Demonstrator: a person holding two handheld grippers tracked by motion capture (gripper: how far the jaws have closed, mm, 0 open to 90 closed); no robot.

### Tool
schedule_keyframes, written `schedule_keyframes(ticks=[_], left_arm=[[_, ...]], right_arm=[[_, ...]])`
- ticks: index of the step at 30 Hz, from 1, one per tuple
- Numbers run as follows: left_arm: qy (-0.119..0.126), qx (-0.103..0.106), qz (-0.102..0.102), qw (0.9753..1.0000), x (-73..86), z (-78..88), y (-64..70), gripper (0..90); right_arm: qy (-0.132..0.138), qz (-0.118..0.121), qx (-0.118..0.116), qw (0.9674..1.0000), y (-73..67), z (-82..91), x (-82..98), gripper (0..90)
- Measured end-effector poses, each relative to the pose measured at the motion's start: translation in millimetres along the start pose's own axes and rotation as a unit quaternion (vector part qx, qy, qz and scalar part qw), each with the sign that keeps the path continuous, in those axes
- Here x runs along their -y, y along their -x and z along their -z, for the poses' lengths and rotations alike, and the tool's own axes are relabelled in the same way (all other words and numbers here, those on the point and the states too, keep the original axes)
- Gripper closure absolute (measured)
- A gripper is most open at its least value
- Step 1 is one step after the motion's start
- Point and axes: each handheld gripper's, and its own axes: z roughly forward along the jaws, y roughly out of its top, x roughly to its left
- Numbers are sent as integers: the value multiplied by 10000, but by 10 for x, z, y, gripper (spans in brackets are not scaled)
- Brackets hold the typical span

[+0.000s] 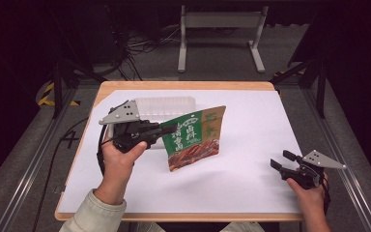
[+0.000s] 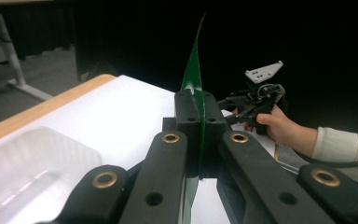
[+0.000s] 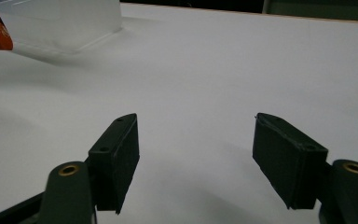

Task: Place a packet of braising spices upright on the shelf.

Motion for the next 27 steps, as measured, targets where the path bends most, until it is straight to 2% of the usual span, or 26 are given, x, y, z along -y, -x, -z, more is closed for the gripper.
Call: schedule_keyframes(ticks=[6,13,21,27], left_arm=[[-9,-262,14,9997,-55,171,-105,900],[76,-476,167,9987,-121,316,-251,899],[135,-864,229,9959,-253,452,-406,900],[130,-1076,343,9935,-326,496,-520,900]], right_arm=[[31,-59,-7,10000,11,2,6,309],[8,-37,-5,10000,10,-3,5,306],[50,-42,5,10000,9,6,2,302],[42,-42,4,10000,9,4,2,302]])
